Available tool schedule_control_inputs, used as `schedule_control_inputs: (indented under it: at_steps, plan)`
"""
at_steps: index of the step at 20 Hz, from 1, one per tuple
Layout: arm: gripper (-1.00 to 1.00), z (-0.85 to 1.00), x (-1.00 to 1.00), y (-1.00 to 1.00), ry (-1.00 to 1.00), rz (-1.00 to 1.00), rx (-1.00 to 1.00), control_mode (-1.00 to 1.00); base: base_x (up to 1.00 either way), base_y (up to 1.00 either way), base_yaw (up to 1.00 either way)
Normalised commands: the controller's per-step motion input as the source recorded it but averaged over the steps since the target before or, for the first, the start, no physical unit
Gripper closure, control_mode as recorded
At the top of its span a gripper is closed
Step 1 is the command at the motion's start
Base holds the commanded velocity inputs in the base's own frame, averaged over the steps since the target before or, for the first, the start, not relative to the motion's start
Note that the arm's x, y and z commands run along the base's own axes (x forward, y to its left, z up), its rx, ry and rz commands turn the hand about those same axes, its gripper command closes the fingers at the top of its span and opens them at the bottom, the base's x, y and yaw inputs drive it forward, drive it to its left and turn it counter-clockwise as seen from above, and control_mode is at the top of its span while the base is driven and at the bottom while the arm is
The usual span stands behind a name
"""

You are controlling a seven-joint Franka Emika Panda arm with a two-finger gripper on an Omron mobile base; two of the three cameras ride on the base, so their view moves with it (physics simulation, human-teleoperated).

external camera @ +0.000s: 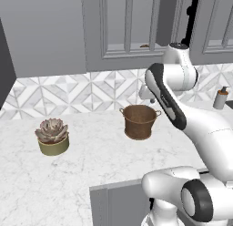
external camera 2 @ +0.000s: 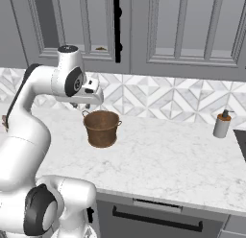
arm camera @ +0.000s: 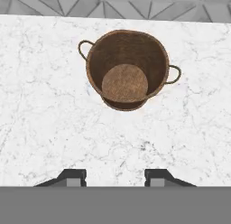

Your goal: Open the cabinet, pick up the bread from the cabinet and place it in the basket. Then move the basket to the dining counter.

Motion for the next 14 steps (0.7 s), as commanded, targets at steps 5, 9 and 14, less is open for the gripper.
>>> schedule_control_inputs:
  at_steps: [5, 9, 14]
  plan:
    - [-1.00, 0.03, -0.72, -0.02, -0.24, 0.00, -0.01, -1.00, 0.00, 0.00, 0.00]
    - [-1.00, 0.39, -0.40, -0.14, -0.30, -0.01, 0.00, -1.00, 0.00, 0.00, 0.00]
    - [-1.00, 0.71, 0.00, -0.26, -0.16, -0.08, 0.00, -1.00, 0.00, 0.00, 0.00]
